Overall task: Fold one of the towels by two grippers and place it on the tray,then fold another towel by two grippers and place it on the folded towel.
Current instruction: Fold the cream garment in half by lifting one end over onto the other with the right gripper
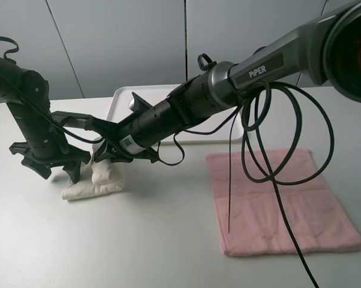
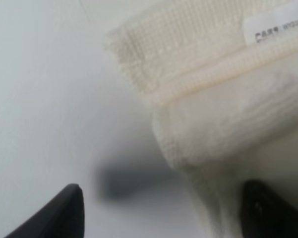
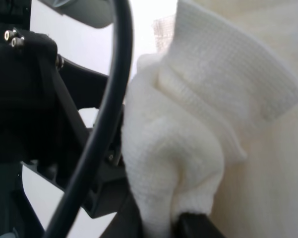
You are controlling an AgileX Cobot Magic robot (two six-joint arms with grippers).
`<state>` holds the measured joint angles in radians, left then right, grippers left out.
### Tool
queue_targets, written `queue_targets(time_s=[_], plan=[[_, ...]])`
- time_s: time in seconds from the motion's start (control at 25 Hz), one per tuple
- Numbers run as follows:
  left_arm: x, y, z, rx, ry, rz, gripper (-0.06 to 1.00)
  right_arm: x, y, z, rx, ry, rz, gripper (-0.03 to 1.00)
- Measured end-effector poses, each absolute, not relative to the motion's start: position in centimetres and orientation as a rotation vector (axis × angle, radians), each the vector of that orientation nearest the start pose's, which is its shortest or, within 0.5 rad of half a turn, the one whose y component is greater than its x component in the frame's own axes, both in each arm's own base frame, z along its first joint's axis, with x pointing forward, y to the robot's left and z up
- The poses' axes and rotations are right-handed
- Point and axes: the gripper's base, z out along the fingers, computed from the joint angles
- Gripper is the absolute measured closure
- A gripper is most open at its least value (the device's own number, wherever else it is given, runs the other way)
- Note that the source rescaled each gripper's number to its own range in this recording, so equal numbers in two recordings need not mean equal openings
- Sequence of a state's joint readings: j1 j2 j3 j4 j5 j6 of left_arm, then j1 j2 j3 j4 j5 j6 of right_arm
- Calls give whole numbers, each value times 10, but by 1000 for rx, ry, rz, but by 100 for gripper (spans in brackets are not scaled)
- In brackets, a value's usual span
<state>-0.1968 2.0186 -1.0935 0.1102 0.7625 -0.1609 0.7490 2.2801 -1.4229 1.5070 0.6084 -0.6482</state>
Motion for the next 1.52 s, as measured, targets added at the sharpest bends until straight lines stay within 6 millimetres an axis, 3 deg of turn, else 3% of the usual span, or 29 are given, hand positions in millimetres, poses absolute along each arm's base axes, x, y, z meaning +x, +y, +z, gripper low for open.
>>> queue_targets(time_s=[1.2,1.52], plan=[[333,-63,99,209,3158,44,10,297,357,97,-209,2702,1293,88],[336,-64,124,229,3118,17,10,297,358,97,-214,2701,1292,88]])
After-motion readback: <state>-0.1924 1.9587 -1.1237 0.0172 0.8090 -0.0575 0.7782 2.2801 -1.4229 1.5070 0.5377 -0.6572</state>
